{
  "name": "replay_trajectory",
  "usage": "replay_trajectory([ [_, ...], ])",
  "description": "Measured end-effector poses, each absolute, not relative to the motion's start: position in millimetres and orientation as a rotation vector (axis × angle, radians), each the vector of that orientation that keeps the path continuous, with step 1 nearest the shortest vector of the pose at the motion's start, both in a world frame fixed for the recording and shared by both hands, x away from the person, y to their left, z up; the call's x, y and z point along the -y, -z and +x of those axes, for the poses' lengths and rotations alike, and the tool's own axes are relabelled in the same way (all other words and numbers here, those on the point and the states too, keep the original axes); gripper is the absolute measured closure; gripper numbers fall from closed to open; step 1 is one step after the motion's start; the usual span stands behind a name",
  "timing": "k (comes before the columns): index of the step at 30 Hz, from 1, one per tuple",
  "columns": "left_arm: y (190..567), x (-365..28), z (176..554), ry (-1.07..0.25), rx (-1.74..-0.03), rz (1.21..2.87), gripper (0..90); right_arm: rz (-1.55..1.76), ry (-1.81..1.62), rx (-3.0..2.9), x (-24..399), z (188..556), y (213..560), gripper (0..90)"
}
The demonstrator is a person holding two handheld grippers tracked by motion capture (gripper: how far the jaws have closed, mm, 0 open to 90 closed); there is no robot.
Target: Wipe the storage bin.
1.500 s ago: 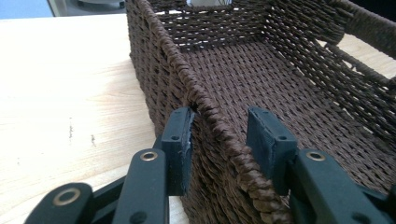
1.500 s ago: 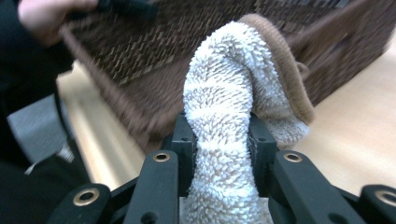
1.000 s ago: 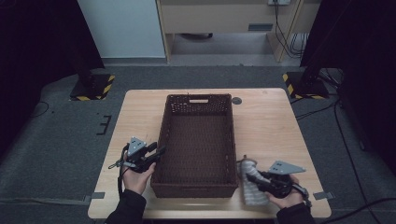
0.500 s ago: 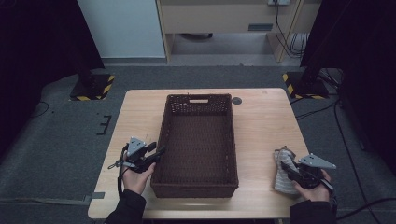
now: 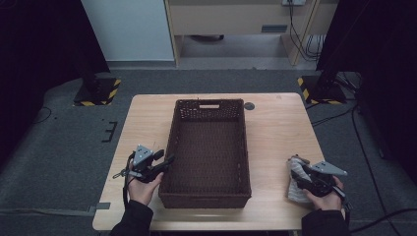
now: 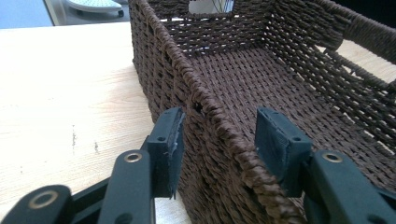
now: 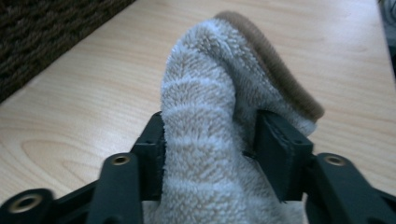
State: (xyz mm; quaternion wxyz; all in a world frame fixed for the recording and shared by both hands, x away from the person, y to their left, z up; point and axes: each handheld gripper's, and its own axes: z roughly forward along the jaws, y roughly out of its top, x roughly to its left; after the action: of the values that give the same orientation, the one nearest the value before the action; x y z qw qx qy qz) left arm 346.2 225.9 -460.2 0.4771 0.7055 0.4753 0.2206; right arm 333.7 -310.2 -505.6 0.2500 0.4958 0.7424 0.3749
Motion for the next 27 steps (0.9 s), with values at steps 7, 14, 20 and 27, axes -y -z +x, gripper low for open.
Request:
replay_trajectory([
  [7,459.6,-225.6,343.4,-0.521,-1.146,1.756,53.3,1.297,-1.117,-1.894,310.6,330.8,481.9,35.6],
  [14,460.4,-224.4,345.3,-0.501,-1.128,1.779,62.5,1.228,-1.210,-1.857,302.3,329.7,461.6,36.1],
  [20,461.3,-229.4,354.7,-0.465,-1.110,1.778,65.6,1.162,-1.275,-1.886,284.9,334.4,446.4,37.5],
  [27,457.8,-231.9,370.6,-0.463,-1.062,1.846,67.2,1.102,-1.359,-1.913,256.2,359.4,431.2,38.5],
])
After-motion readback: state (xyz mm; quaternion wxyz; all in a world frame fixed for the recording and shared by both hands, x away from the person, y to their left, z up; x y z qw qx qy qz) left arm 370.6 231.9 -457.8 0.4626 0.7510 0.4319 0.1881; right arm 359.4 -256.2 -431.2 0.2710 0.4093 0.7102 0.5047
